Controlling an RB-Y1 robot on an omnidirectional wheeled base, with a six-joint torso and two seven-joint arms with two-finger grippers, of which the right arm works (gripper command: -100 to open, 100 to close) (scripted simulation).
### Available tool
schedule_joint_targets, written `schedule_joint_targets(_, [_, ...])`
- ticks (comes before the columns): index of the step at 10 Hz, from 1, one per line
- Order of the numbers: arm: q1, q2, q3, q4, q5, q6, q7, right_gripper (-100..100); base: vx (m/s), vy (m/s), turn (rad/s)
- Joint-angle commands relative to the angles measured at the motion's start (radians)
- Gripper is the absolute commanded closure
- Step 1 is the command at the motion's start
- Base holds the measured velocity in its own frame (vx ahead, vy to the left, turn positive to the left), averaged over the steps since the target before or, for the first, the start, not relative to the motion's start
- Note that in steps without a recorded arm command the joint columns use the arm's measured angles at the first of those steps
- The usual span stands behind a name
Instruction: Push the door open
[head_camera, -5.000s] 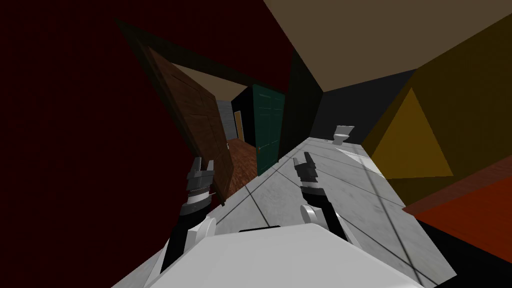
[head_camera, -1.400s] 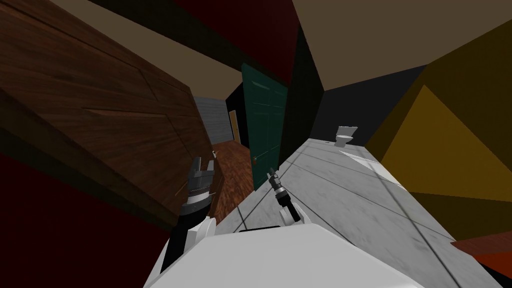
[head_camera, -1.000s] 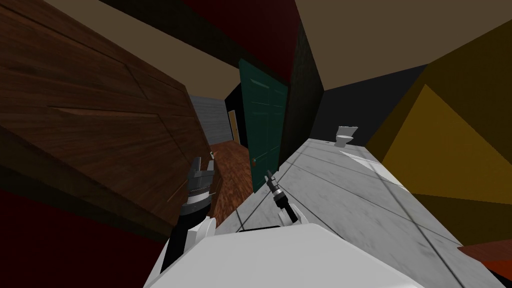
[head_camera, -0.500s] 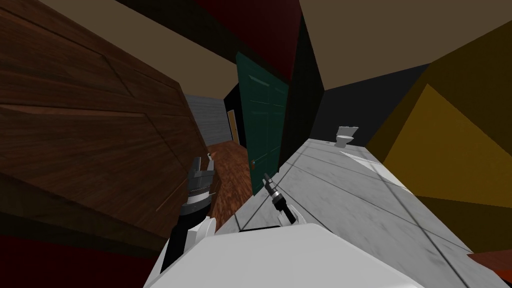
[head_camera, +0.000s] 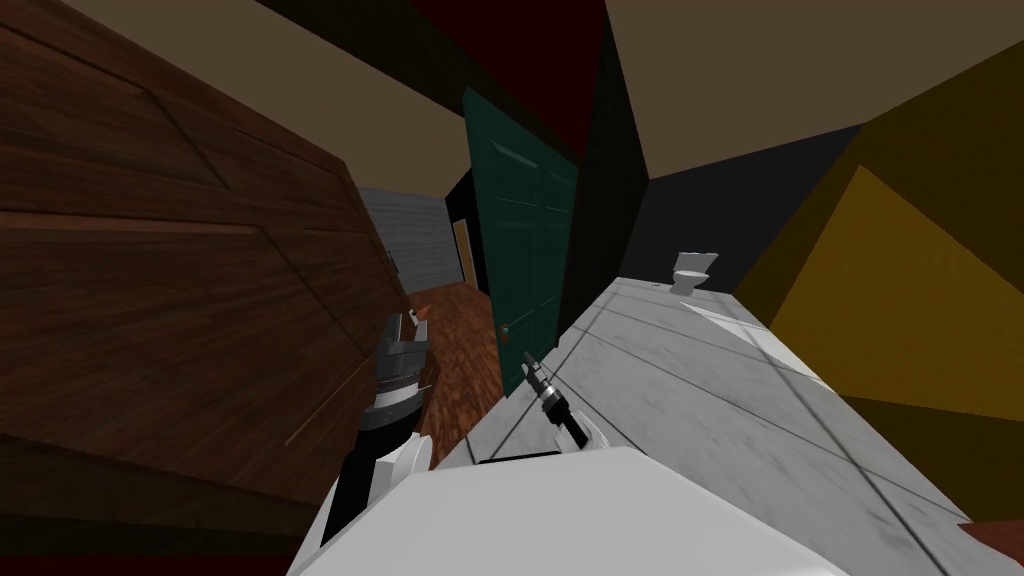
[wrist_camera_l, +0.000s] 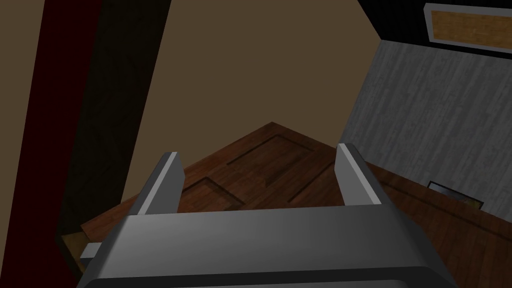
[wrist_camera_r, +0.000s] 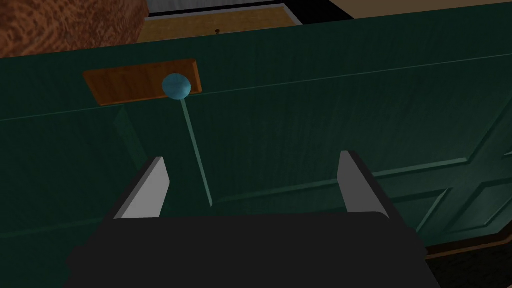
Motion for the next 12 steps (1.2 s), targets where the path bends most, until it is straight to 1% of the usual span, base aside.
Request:
schedule_joint_targets(1, [-0.014,-0.001,0.013,0.038,0.005,-0.012,-0.004,-100,0.091,-0.013,-0.009])
schedule_joint_targets(4, [-0.041,-0.002,0.035,0.104,0.014,-0.031,-0.011,-100,0.1,-0.022,-0.009])
schedule_joint_targets(5, [-0.058,-0.003,0.048,0.144,0.019,-0.042,-0.016,-100,0.135,-0.024,-0.011])
schedule_joint_targets(7, [-0.073,-0.003,0.061,0.183,0.024,-0.053,-0.02,-100,0.142,-0.023,-0.008])
schedule_joint_targets(8, [-0.086,-0.003,0.072,0.215,0.028,-0.061,-0.023,-100,0.128,-0.025,-0.011])
schedule_joint_targets(10, [-0.099,-0.004,0.083,0.247,0.032,-0.07,-0.027,-100,0.12,-0.02,-0.007])
schedule_joint_targets(11, [-0.11,-0.004,0.091,0.272,0.036,-0.077,-0.029,-100,0.11,-0.021,-0.008])
schedule_joint_targets(12, [-0.114,-0.004,0.095,0.283,0.037,-0.08,-0.03,-100,0.114,-0.019,-0.007])
